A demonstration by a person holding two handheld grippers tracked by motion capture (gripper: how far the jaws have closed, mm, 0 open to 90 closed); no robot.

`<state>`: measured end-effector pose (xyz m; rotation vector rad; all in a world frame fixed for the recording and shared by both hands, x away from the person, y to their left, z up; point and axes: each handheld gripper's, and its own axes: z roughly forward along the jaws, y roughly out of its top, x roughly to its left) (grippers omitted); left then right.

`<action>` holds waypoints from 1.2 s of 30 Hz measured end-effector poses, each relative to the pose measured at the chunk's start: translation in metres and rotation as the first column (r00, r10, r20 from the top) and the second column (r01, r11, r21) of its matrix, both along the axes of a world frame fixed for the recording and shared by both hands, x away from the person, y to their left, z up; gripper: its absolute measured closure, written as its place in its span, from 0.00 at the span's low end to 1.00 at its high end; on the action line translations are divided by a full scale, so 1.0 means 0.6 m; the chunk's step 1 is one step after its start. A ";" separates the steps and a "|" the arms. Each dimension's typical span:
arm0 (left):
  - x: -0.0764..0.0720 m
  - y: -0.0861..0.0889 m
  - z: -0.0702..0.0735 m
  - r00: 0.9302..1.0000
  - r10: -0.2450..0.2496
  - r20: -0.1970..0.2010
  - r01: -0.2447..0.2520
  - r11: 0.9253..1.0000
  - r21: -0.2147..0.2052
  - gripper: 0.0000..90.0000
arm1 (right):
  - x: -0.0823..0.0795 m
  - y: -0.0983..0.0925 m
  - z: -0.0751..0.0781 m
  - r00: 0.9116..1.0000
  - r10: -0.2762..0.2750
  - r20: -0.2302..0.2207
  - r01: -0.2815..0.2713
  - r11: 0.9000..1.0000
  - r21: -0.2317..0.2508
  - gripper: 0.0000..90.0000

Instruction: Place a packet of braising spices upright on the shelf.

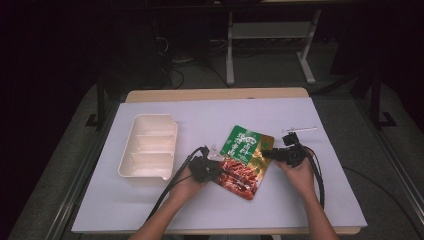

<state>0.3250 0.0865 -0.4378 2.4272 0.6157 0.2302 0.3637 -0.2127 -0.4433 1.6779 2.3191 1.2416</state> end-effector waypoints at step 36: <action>-0.002 0.000 -0.001 1.000 0.002 0.010 -0.002 1.000 -0.004 1.00 | 0.009 0.057 -0.006 0.995 0.095 -0.017 -0.094 0.995 0.008 0.82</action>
